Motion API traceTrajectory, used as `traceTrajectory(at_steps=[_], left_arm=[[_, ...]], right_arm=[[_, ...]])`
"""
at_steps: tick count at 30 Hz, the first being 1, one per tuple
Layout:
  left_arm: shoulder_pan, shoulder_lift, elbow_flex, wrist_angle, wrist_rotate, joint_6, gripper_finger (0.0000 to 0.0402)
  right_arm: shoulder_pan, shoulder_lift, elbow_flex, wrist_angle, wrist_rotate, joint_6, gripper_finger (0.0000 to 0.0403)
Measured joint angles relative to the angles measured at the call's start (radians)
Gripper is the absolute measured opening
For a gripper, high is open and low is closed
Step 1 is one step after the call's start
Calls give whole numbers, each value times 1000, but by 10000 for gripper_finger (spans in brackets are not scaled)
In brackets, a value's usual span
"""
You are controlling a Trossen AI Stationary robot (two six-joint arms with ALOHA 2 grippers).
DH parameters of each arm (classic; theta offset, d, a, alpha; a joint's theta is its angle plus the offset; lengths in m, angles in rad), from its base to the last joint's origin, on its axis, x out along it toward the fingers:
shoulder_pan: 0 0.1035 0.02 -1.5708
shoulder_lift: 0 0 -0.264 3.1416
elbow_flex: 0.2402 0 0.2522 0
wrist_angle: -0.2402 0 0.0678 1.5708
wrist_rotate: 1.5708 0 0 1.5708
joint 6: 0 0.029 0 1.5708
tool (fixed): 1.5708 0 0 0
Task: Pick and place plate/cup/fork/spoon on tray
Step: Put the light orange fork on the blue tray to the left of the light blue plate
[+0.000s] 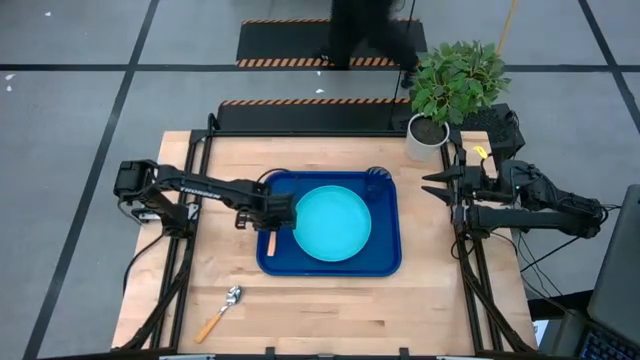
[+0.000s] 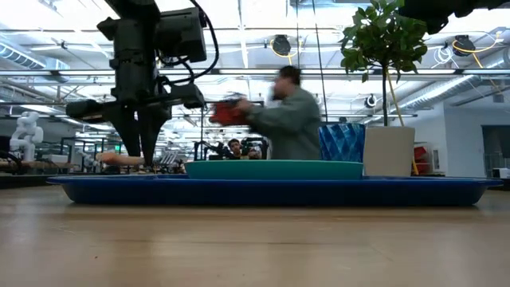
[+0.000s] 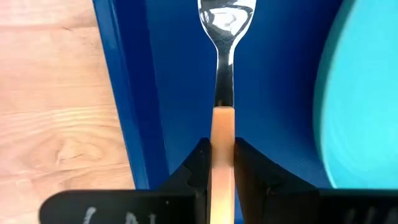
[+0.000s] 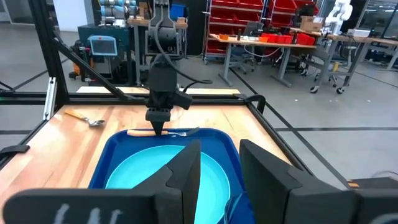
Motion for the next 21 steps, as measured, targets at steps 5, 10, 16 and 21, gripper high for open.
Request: traceTrajectory(at_steps=[5,10,16,21], left_arm=[[-2,0,-34,22,0,-12,41],[-2,0,-53,26,-8,-14,41],[-2,0,-70,88,-21,-25,41],[0,0,-84,86,-34,-30,41]], right_arm=[[0,0,0,-3,0,0,106],[0,0,0,-2,0,0,106],[0,0,0,-2,0,-2,106],[0,0,0,-2,0,-3,106]])
